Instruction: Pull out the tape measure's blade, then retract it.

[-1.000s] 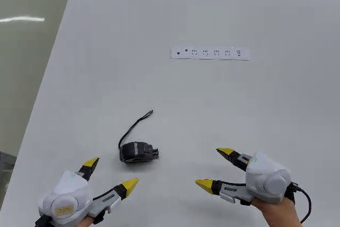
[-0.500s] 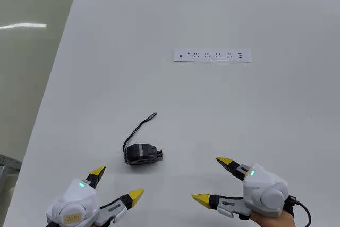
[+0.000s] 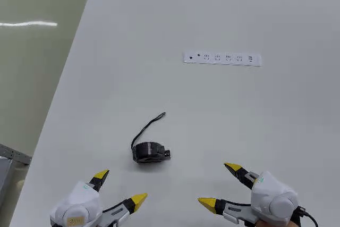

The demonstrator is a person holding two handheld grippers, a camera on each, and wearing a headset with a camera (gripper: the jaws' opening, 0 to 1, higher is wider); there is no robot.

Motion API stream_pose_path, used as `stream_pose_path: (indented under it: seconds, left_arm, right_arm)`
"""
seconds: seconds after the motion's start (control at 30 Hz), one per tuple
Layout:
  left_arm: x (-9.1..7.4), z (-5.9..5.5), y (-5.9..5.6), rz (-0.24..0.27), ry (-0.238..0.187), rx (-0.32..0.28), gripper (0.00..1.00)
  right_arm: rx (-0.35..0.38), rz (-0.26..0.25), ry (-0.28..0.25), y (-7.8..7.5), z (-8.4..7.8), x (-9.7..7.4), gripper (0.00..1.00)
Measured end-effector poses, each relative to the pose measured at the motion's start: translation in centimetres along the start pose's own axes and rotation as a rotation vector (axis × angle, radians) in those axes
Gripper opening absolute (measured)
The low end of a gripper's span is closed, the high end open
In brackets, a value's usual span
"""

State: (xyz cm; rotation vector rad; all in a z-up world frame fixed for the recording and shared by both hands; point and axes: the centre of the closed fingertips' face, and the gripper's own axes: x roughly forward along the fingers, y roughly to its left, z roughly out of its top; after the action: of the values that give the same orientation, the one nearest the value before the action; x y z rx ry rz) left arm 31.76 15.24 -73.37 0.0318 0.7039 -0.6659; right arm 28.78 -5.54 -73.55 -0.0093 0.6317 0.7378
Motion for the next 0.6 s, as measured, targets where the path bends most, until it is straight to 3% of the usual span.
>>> stream_pose_path:
  seconds: [0.6]
  left_arm:
    - [0.91,0.37,-0.60,-0.020,0.002,-0.002,0.71]
  right_arm:
    - [0.047,-0.025,0.003,-0.46,-0.99,-0.67,0.73]
